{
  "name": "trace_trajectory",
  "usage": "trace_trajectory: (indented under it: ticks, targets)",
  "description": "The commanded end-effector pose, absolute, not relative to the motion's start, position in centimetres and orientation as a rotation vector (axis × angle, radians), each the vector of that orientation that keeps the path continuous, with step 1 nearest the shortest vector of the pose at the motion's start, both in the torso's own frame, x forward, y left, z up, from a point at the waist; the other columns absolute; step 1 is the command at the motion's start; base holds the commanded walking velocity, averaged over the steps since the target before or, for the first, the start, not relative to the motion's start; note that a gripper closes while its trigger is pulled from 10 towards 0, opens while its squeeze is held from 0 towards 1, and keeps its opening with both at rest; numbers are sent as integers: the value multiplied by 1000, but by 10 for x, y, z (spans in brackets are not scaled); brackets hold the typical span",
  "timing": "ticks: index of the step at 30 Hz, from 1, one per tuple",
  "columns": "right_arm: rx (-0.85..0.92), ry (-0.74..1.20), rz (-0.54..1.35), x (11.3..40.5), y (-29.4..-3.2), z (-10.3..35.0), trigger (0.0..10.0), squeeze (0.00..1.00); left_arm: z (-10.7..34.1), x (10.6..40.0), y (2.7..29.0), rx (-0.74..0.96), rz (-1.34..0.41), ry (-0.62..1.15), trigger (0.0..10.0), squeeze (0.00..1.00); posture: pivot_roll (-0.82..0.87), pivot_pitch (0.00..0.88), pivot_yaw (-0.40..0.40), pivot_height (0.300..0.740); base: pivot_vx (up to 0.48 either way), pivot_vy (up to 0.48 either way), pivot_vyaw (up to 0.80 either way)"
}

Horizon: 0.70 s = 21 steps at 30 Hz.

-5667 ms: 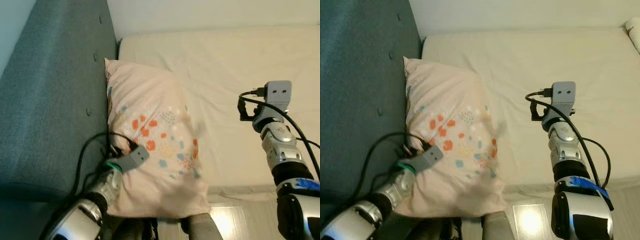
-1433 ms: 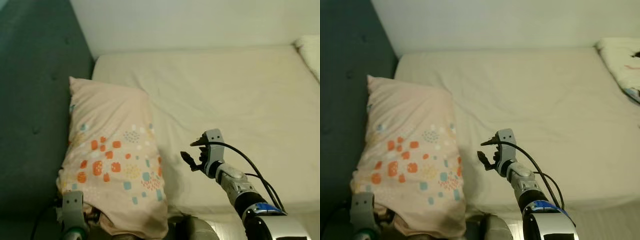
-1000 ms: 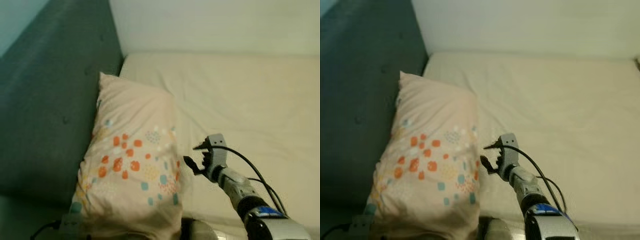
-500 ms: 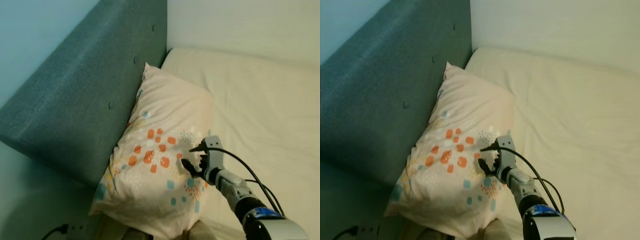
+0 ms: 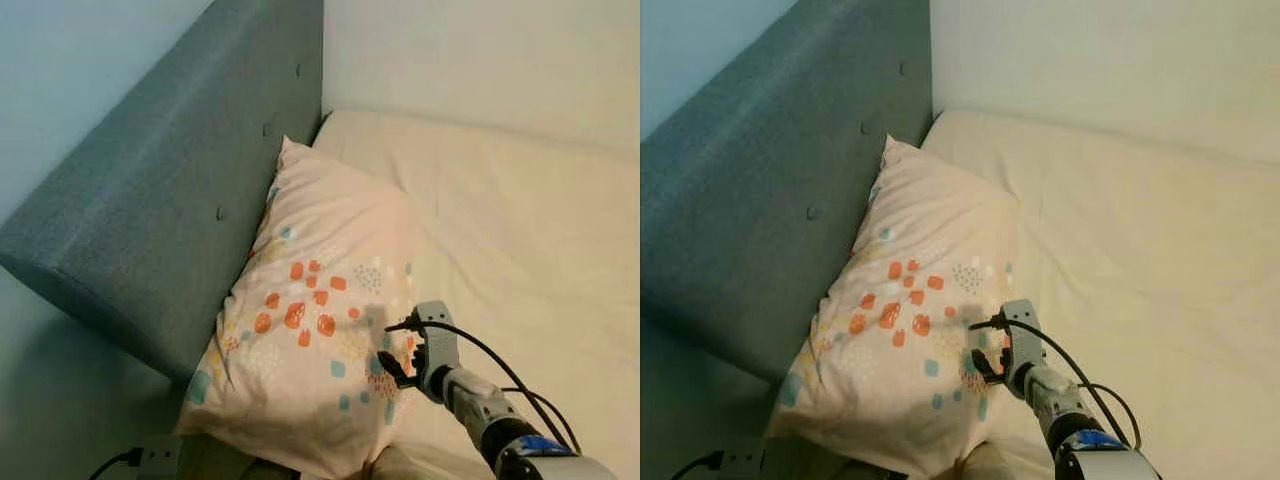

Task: Clean up the room

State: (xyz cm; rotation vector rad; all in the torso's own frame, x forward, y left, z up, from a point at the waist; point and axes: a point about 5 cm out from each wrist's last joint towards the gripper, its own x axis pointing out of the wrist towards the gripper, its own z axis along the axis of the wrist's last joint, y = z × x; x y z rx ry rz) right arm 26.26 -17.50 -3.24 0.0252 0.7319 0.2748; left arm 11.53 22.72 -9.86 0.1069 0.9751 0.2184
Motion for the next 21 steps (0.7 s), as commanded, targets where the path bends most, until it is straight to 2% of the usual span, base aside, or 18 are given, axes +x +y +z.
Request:
trace_trajectory:
  ticks: [1, 8, 21]
  targets:
    - [26, 791, 272, 251, -173, -42, 10000, 0, -102, 106, 228, 106, 233, 1015, 10000, 0, -99, 46, 36, 740, -307, 0, 0]
    - [34, 821, 253, 243, -174, -48, 10000, 0, -100, 113, 230, 126, 217, 1010, 10000, 0, -98, 39, 42, 740, -325, 0, 0]
    - [53, 777, 254, 252, -169, -42, 10000, 0, -100, 117, 224, 159, 170, 1012, 10000, 0, -98, 47, 46, 740, -297, 0, 0]
